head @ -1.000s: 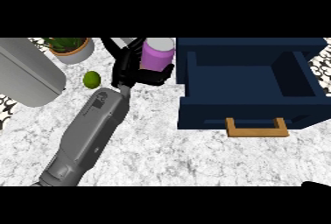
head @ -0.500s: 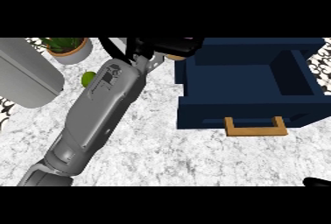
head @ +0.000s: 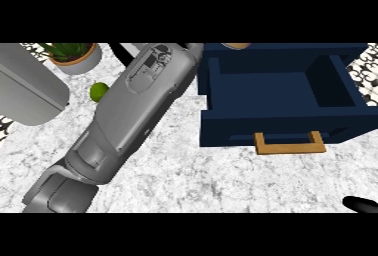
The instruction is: Pick up the can, place it into the drawer and close the drawer
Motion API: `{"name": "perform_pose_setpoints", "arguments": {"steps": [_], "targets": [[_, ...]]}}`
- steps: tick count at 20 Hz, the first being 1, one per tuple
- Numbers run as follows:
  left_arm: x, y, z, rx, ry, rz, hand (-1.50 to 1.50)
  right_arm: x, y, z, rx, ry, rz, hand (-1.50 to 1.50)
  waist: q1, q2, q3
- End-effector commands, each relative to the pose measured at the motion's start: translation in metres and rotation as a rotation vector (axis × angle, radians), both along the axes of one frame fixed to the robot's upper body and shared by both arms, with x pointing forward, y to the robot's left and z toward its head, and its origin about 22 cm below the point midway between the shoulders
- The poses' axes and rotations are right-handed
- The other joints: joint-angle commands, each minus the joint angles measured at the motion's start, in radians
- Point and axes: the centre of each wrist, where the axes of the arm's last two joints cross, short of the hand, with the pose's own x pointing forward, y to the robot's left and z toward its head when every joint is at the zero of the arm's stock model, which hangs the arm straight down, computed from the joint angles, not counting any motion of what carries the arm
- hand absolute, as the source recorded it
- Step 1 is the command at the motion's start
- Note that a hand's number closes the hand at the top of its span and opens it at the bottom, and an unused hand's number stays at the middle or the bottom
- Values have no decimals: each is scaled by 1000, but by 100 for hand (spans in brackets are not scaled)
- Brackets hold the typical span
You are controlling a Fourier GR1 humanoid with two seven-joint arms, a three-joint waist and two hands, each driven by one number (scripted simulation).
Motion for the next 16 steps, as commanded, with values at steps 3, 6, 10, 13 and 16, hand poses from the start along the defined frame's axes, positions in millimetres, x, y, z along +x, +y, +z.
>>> {"name": "perform_pose_setpoints", "arguments": {"steps": [3, 6, 10, 13, 16], "targets": [[9, -18, 19, 50, 11, 7, 150, 4, 0, 7, 3, -28, 4, -150, -27, 8, 0], [10, -24, 22, 62, 38, 20, 150, 1, -2, 10, 12, -17, 35, -150, -37, 8, 1], [11, -30, 32, 92, 14, 48, 150, 0, -2, 14, -8, -22, 32, -150, -39, 9, 1], [10, -33, 26, 104, 8, 60, 150, 8, -3, 6, -4, -30, 44, -150, -53, 13, 2], [16, -29, 22, 109, 11, 112, 150, 1, 1, 10, -6, -27, 57, -150, -64, 16, 2]]}}
